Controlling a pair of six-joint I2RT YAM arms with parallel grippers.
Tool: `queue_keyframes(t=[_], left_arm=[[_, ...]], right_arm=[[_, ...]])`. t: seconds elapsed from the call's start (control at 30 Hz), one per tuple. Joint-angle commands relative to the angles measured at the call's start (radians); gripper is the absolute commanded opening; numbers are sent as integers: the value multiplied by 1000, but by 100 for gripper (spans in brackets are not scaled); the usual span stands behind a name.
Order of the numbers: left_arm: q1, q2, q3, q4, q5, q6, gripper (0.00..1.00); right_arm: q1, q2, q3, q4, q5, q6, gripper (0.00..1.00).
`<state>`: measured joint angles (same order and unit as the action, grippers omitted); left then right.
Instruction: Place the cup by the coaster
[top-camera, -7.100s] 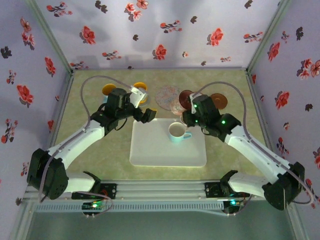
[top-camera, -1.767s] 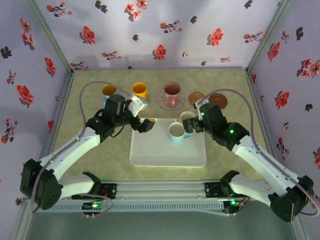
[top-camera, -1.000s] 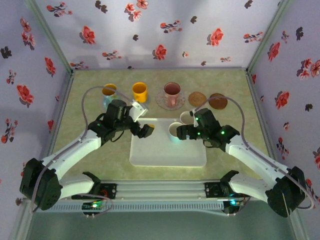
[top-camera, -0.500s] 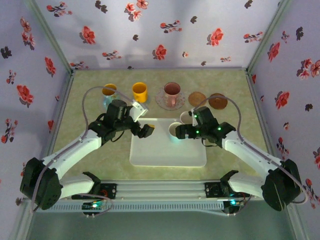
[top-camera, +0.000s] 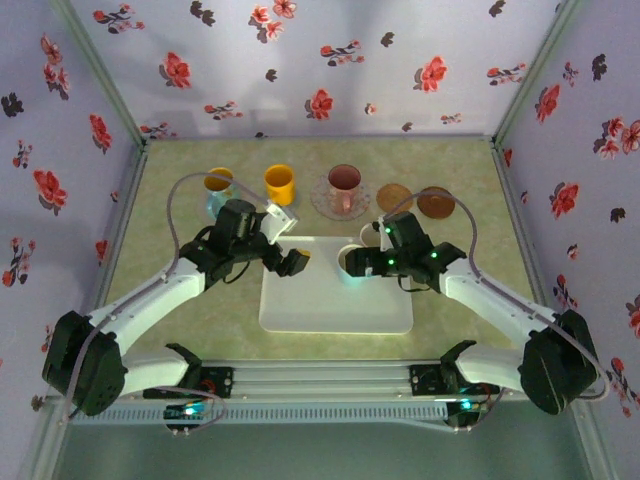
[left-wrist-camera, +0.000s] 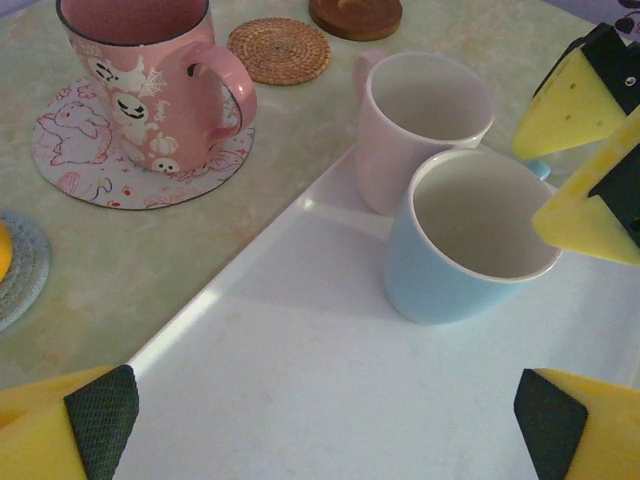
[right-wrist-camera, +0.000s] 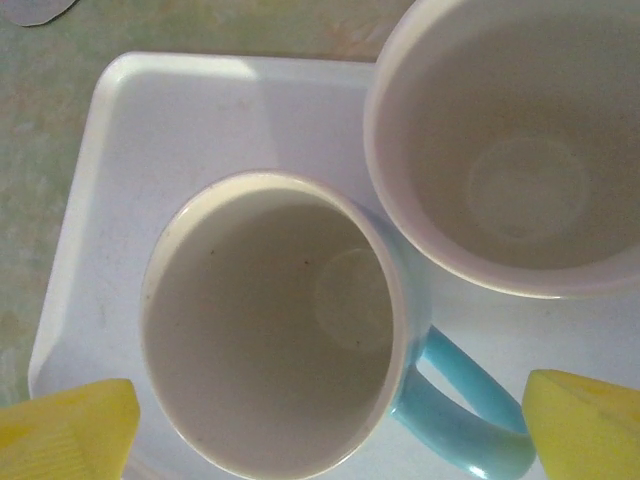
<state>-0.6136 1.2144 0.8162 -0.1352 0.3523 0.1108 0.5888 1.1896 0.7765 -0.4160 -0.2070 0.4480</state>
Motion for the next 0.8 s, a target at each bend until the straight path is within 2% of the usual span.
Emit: queue_keyframes(t=[0.0, 0.3, 0.77], left_arm=[[-8, 5, 3, 17, 21, -10, 100], [-9, 4, -2, 25, 20, -7, 100], [-9, 5, -6, 31, 20, -1, 100]], right_arm=[[-4, -2, -8, 9, -44, 16, 99], [-2, 5, -2, -21, -123, 2, 99], [38, -2, 25, -93, -152, 1, 99]])
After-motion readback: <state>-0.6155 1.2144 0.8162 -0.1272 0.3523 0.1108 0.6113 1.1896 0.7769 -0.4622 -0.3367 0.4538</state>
